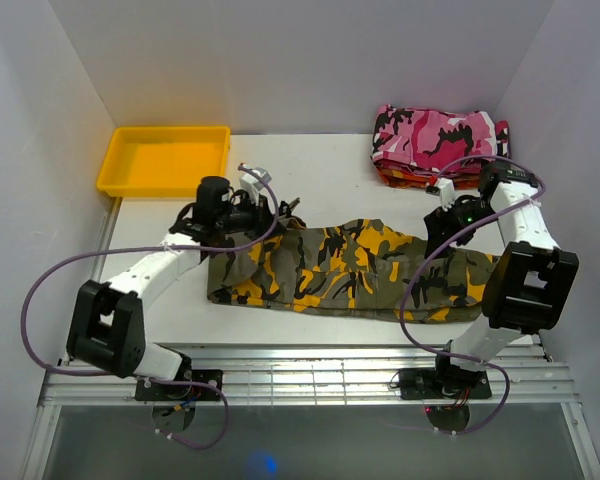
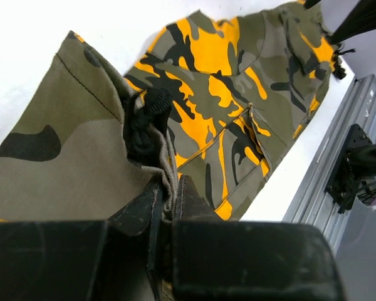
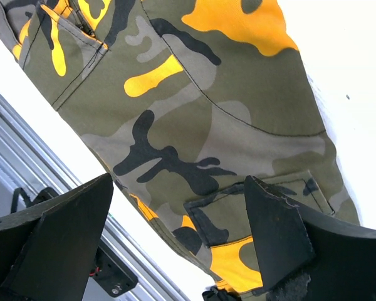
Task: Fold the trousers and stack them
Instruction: Fold the trousers
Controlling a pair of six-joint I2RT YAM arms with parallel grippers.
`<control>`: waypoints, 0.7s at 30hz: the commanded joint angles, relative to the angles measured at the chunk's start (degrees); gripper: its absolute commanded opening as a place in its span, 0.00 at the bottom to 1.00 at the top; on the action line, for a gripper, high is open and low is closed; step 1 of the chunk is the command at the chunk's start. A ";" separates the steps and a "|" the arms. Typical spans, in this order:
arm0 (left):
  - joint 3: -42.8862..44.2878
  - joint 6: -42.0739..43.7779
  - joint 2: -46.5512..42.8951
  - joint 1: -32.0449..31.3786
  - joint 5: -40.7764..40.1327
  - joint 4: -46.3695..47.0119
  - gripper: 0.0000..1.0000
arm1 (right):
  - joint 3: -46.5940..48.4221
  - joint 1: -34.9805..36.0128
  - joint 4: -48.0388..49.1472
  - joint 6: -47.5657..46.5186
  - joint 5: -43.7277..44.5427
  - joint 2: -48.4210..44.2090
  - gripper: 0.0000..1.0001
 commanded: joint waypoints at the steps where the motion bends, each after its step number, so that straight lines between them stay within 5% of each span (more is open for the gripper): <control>1: 0.27 -6.13 4.28 -6.17 -9.61 8.10 0.00 | 2.84 -2.04 -4.18 0.08 -3.53 0.93 0.90; 5: 0.27 -15.00 9.90 -7.69 -19.97 11.19 0.00 | 2.32 -2.92 -4.63 -0.63 -3.09 0.58 0.90; 21: 5.64 -21.70 12.03 -16.90 -16.65 13.30 0.00 | 2.75 -3.01 -5.24 -0.89 -5.99 1.72 0.90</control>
